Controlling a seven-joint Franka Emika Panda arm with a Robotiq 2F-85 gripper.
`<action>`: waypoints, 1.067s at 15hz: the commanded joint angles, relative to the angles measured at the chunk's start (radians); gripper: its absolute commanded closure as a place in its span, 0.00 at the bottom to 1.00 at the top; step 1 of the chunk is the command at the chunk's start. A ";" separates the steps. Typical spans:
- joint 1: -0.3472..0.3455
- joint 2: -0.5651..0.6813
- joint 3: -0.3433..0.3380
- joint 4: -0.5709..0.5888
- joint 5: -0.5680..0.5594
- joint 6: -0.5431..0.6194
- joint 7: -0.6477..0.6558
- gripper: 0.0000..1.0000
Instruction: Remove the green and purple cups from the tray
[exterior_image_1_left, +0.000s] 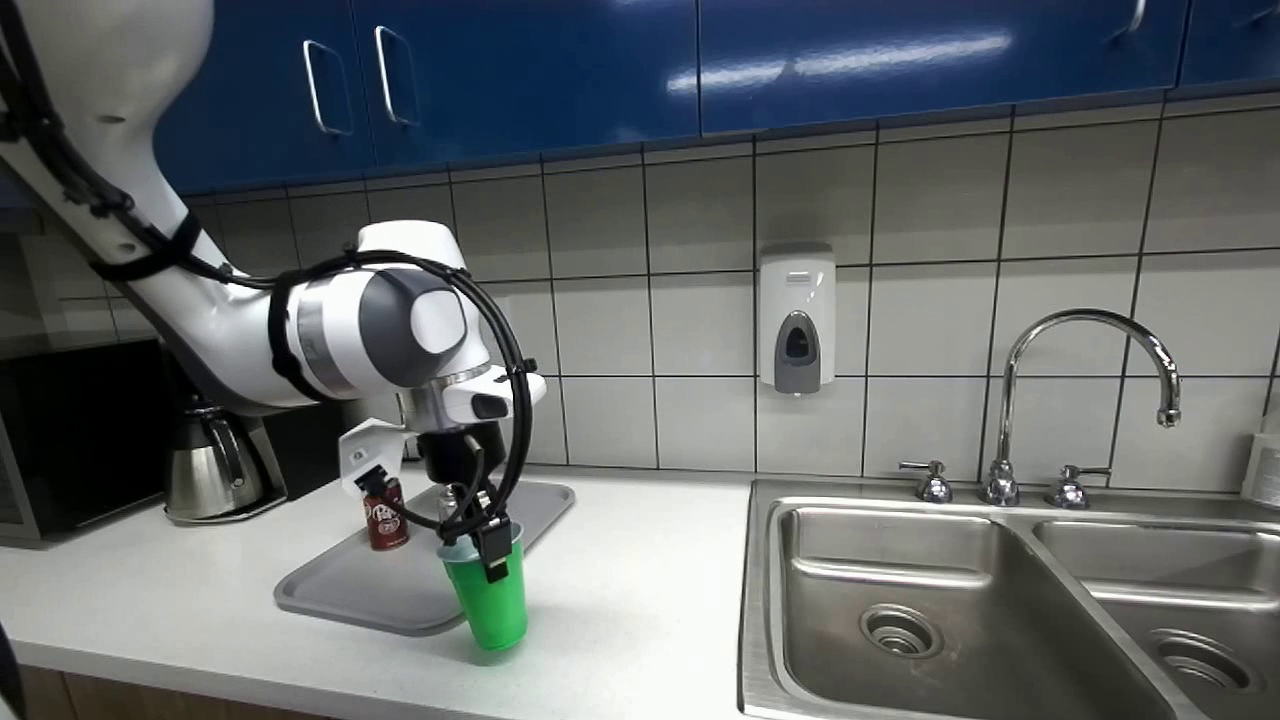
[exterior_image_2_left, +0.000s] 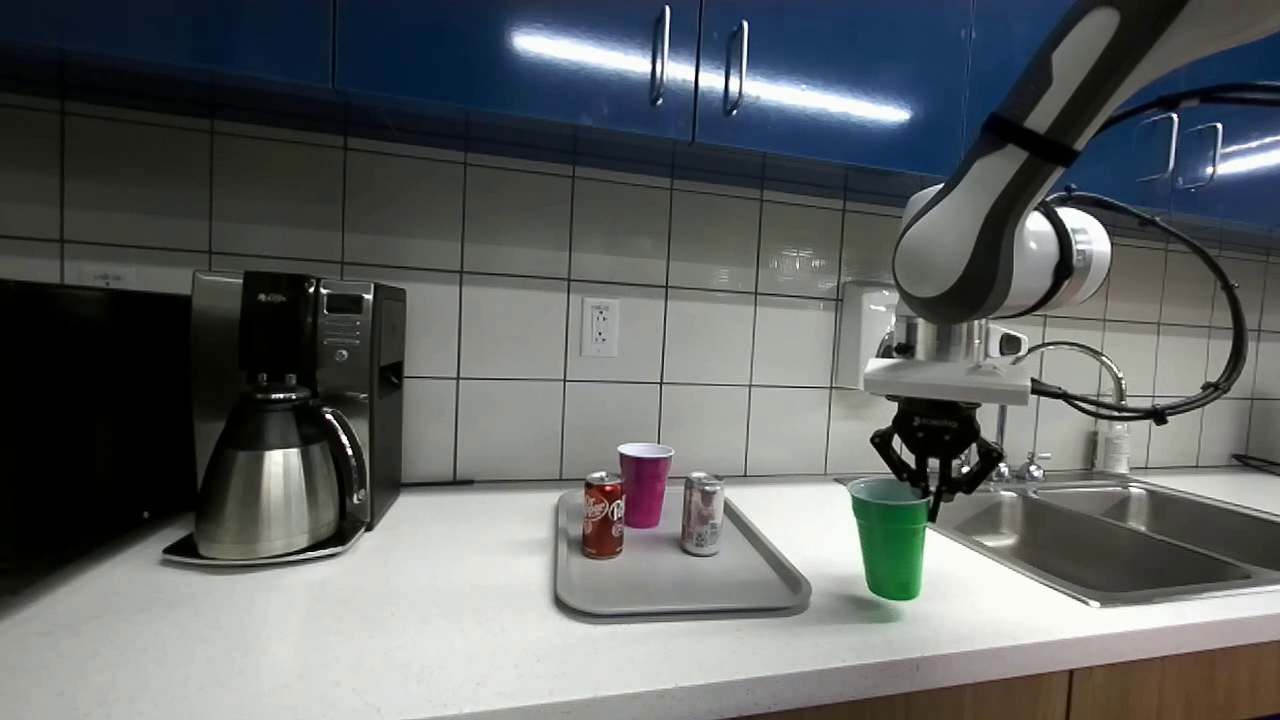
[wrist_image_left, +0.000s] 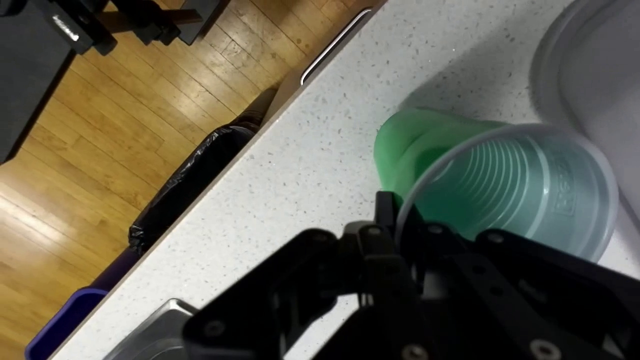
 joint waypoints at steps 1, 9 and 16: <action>-0.026 0.016 -0.004 -0.013 -0.033 0.031 -0.014 0.99; -0.030 0.046 -0.024 -0.018 -0.050 0.052 -0.012 0.56; -0.031 0.049 -0.036 -0.015 -0.052 0.059 -0.010 0.04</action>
